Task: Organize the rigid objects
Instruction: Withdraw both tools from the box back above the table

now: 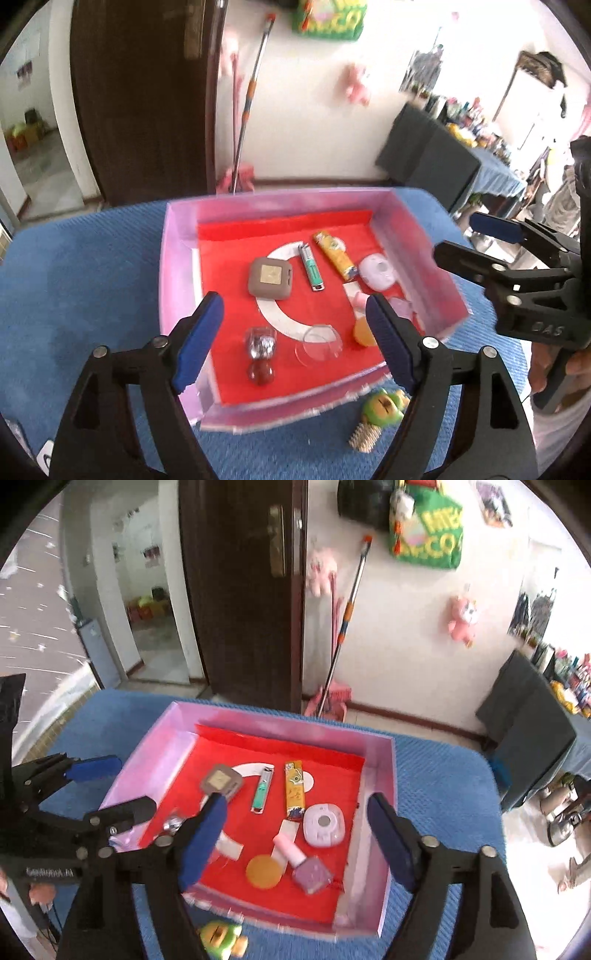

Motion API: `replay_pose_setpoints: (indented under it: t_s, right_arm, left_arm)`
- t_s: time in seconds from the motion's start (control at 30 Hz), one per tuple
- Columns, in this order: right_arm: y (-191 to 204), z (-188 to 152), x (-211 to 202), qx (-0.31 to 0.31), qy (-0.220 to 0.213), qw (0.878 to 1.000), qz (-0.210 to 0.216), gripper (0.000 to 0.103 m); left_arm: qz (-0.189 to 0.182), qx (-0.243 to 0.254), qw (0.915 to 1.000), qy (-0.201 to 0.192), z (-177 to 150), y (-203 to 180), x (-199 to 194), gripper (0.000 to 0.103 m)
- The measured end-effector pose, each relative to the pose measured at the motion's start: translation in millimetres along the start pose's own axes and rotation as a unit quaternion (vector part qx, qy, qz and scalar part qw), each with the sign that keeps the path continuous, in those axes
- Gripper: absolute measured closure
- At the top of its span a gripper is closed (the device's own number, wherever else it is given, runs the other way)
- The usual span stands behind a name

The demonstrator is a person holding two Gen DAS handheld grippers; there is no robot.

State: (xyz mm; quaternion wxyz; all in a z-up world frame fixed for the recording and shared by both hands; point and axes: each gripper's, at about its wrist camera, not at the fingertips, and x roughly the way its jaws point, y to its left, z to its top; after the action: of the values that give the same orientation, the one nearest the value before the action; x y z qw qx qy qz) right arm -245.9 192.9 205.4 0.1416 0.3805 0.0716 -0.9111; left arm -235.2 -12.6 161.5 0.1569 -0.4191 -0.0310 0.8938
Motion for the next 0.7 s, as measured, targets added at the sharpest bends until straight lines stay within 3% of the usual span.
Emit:
replay_pose_setpoints:
  t_s: [0.13, 0.4, 0.7]
  right_arm:
    - [11.7, -16.7, -49.6, -0.018, -0.040, 0.999, -0.005, 0.009]
    - [20.1, -68.7, -124.4, -0.012, -0.107, 0.994, -0.002, 0.002]
    - [16.2, -143.3, -140.3, 0.035, -0.128, 0.991, -0.003, 0.000]
  left_arm:
    - [0.014, 0.010, 0.9986, -0.050, -16.3, -9.9, -44.8, 0.019]
    - [0.030, 0.023, 0.9871, -0.156, -60.8, -32.2, -120.1, 0.006]
    - [0.062, 0.032, 0.9794, -0.190, -116.6, -56.6, -139.8, 0.004]
